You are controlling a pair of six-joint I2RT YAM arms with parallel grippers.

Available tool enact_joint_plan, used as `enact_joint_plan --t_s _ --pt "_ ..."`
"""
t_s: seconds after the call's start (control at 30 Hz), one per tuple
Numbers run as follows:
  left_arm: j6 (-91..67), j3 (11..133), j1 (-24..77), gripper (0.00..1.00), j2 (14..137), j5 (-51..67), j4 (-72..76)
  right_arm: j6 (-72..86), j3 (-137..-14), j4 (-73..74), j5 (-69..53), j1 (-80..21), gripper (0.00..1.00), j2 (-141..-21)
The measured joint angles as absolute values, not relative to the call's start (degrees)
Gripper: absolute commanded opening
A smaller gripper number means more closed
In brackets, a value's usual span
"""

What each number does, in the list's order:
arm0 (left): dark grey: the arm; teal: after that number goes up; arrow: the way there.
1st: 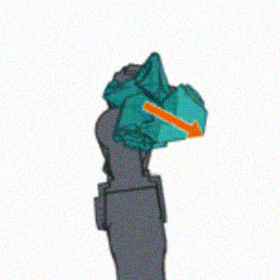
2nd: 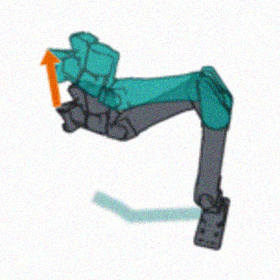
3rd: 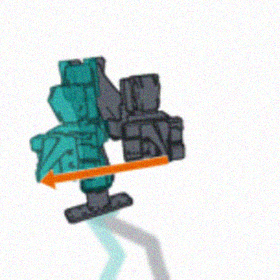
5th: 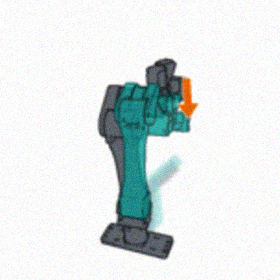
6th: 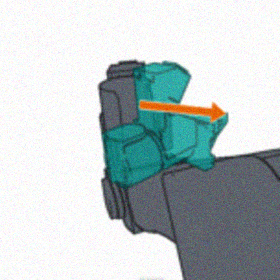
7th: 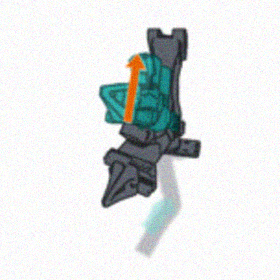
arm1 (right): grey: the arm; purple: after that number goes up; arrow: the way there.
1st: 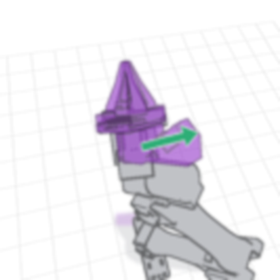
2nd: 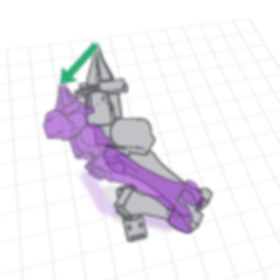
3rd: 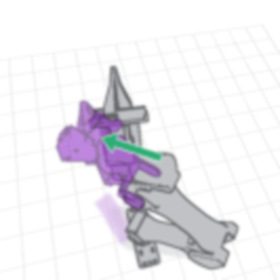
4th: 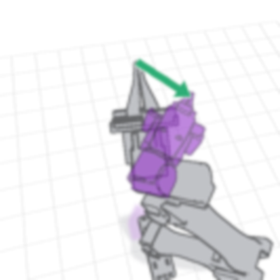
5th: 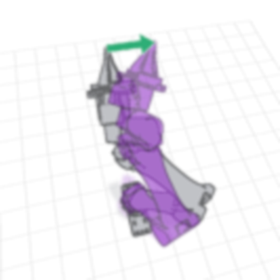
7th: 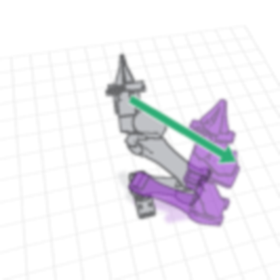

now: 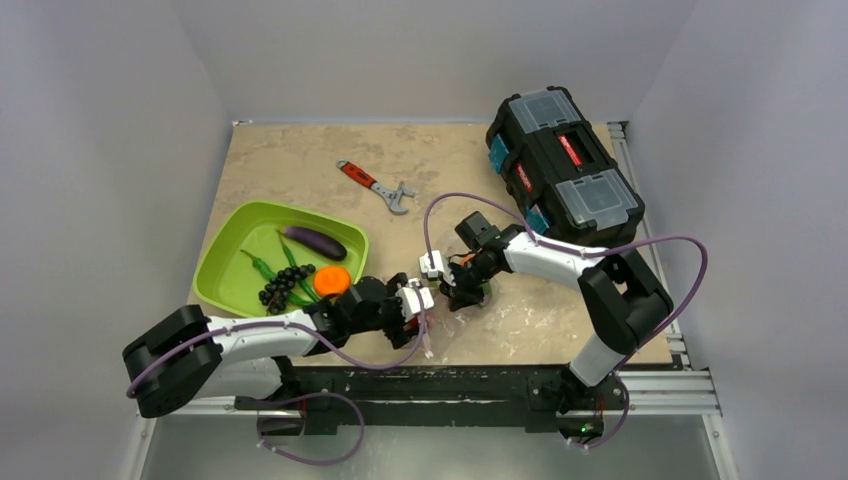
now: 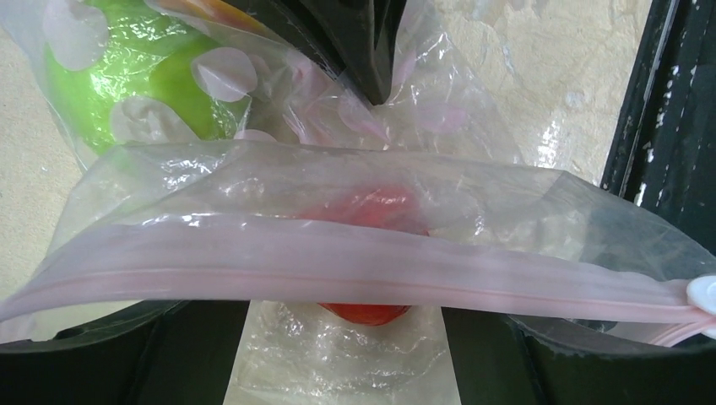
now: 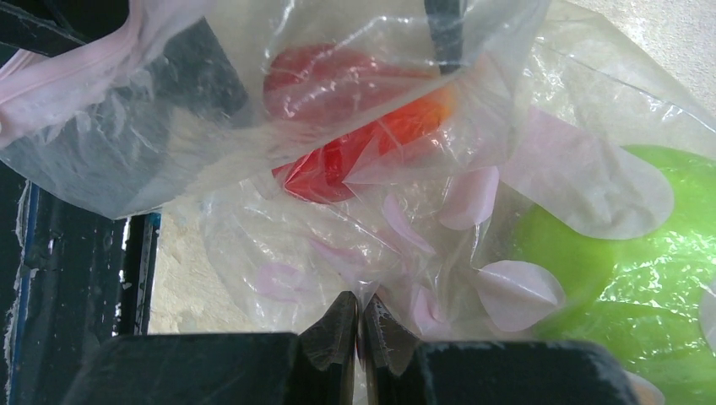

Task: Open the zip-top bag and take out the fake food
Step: Pick up the fake fruit from the zipper food storage bag.

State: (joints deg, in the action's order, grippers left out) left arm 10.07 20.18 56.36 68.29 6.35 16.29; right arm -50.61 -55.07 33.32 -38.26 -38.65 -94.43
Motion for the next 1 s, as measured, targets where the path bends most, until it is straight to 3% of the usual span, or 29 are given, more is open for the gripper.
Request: enact_joint_plan --t_s 1.0 --pt "8.1 26.4 54.3 0.79 75.0 10.7 14.5 -51.5 -55.0 34.9 -37.6 -37.7 0.05 -94.4"
